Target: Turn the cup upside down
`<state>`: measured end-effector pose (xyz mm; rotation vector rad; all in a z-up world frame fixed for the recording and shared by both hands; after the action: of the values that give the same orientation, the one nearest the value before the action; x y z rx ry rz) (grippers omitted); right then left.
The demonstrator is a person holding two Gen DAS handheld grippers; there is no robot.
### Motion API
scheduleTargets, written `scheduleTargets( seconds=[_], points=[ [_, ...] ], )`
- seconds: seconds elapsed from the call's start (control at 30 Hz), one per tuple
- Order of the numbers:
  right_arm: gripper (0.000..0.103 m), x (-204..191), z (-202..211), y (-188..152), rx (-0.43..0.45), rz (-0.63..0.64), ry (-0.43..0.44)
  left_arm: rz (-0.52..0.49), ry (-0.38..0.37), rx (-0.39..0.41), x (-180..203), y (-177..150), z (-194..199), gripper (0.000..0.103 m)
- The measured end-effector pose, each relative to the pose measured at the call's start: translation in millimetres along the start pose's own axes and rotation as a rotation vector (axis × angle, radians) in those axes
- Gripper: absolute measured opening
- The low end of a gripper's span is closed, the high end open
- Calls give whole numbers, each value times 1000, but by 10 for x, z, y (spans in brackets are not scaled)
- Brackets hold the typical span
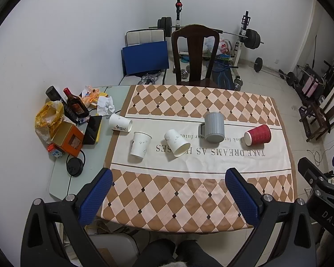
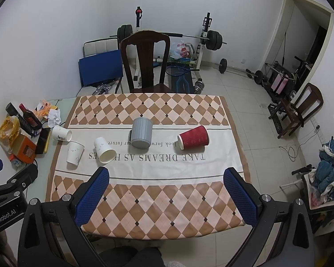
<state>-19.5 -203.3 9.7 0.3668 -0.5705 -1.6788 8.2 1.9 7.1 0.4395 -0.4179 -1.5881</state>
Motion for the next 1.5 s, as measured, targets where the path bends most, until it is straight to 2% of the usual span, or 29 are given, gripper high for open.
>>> scheduleTargets(
  seconds=[1.07,1.13,1.17,1.5],
  points=[
    [103,-14,37,24,10,0,5,3,-3,15,-43,19,34,103],
    [103,-13,29,14,12,-2,4,3,-2,15,-48,36,45,103],
    [103,-9,35,17,13,-2,5,3,-1,12,-29,171,74,103],
    [103,-30,32,45,12,-4,3,-1,4,14,-40,194,81,103]
  ],
)
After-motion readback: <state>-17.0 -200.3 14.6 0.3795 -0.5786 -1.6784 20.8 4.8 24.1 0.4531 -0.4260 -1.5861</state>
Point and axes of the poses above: each gripper's, at about its wrist camera, not at the fingertips, and z roughly against the way its jaws point, x to its right, y to its top, the point moved 1 cm from there along -z, roughly the way its jaws point
